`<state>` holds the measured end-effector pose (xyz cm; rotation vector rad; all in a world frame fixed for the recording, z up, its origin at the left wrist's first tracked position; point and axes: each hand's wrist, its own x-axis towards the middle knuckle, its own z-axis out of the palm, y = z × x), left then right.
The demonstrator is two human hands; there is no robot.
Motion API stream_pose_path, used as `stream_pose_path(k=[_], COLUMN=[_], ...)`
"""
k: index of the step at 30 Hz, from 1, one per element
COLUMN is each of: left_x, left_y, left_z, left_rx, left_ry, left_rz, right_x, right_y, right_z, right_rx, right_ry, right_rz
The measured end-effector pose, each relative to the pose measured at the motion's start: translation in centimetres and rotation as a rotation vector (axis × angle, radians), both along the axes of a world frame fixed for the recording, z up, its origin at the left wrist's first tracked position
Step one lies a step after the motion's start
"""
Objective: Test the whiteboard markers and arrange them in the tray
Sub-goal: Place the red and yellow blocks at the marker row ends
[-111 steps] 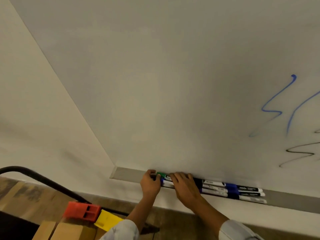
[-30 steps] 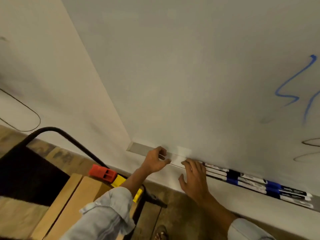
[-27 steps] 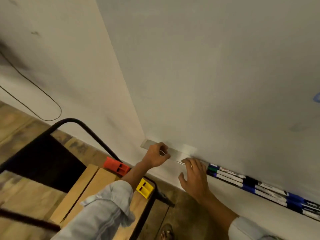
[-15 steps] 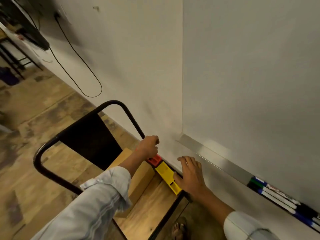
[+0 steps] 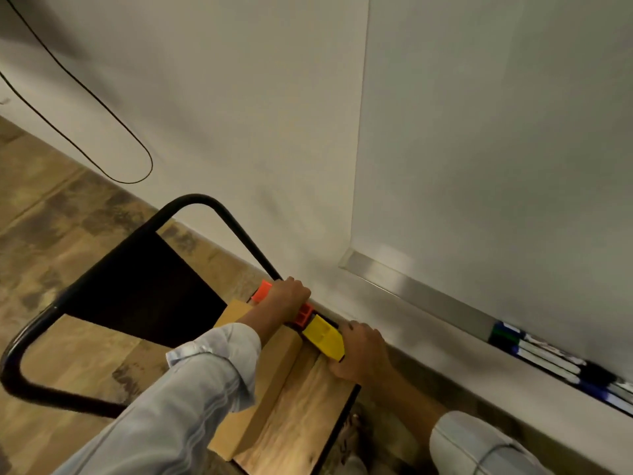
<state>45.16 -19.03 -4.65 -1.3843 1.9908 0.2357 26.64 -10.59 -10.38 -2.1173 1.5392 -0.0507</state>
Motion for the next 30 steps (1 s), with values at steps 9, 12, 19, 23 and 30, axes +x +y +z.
stream_pose_path(k=[9,12,19,23,30], left_x=[-0.6,-1.3,-9.6,-17.1,-27.1], left_y=[-1.1,-2.1,-3.4,-2.0,2.5], left_z=[1.8,3.8,7.8,8.4,4.9], left_rx=[-0.019,-0.005,-0.158,-0.265,-0.350], left_ry=[0.187,0.286,0.412,0.447,0.359], left_rz=[-0.129,-0.150,-0.344,-0.480,-0.481], right_x=[-2.9,-6.4,-16.1,-23.3,-34.8], right_y=[-0.7,-0.8,-0.2,0.5,6.2], right_z=[1.8,2.8,7.4,9.8,10.3], right_rx=[-0.094,-0.125,-0.191,-0.291,-0.328], right_ry=[-0.061,-0.046,-0.099,0.001,0.099], right_rz=[0.073,0.208,0.123,0.058,-0.162])
